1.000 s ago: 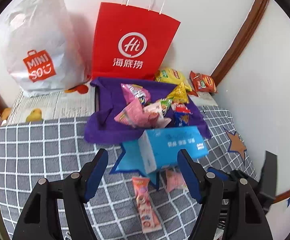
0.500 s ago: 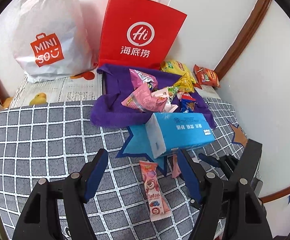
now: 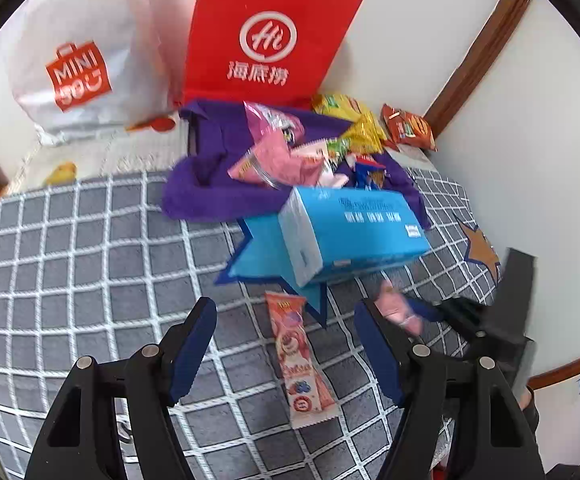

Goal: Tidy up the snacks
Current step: 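Grasp the pink Lotso ice-pop packet with the left tool while the right holds the candy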

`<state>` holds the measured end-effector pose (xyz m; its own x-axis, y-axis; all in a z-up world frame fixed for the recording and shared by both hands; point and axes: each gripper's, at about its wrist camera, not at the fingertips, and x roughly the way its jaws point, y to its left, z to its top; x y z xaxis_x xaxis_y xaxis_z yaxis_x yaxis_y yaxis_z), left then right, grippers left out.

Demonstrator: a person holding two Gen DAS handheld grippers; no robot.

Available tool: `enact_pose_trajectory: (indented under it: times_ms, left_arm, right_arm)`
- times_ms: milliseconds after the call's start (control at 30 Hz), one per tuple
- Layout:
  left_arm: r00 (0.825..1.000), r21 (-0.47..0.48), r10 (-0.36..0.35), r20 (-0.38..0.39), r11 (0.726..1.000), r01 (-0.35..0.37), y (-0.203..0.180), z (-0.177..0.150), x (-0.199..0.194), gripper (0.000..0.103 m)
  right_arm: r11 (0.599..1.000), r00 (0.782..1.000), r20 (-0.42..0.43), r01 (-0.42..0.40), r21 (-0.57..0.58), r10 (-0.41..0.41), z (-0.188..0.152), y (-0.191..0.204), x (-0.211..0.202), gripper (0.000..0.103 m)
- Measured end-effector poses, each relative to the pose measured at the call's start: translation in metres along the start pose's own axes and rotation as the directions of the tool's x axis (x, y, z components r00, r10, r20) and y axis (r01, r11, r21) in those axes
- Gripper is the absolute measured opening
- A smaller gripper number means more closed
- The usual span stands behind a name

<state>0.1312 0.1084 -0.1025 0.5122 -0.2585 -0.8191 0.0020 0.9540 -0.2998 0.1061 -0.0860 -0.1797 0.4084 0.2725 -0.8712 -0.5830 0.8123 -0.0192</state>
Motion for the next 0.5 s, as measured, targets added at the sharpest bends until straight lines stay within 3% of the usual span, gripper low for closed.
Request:
enact_pose_trajectory:
  times_ms: [133,300,400,500]
  left_arm:
    - [0.999,0.002,-0.010,-0.043,1.000,0.010,-0.007,-0.011,0.024,0.069]
    - [0.997,0.005,0.007,-0.074,1.000,-0.007,-0.017,-0.023,0.050,0.066]
    - [0.994,0.028,0.067,-0.089,0.998,-0.064,-0.023,-0.031,0.065,0.057]
    - [0.989,0.025,0.120,-0.085,0.993,-0.119,-0.023,-0.035,0.076,0.034]
  right_arm:
    - [0.991,0.997,0.016,0.075,0.109,-0.077,-0.022,-0.032,-0.014,0.035]
    - [0.967,0.995,0.002,0.093,0.236,-0.096,-0.045,-0.065,-0.012,0.036]
    - [0.964,0.996,0.017,0.083,0.252,-0.090,-0.049,-0.069,-0.015,0.036]
    - [0.967,0.995,0.005,0.092,0.239,-0.096,-0.047,-0.067,-0.013,0.037]
